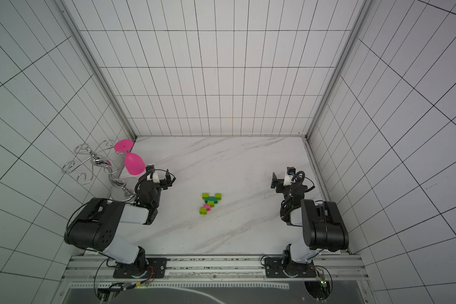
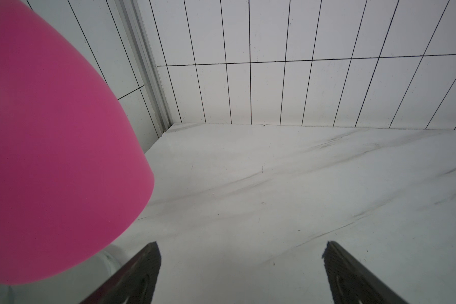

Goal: Assemble the letter y with lego
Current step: Reset both arms

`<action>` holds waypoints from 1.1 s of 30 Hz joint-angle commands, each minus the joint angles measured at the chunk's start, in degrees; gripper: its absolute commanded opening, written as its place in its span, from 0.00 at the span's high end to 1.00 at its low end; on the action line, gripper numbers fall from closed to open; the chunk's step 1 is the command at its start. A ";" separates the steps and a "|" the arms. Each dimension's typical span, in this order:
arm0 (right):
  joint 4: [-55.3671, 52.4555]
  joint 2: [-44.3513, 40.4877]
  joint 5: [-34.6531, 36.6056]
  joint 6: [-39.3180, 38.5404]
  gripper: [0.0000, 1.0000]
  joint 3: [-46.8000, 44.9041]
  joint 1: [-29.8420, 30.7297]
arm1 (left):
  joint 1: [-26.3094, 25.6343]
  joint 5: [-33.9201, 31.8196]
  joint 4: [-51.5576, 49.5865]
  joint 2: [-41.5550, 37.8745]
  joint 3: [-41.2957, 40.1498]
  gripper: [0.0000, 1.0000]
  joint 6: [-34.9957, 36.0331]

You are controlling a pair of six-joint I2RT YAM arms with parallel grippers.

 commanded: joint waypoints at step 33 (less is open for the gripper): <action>44.29 -46.25 35.15 11.30 0.00 -34.19 -14.72 | 26.86 -20.46 12.70 9.85 2.77 0.27 1.43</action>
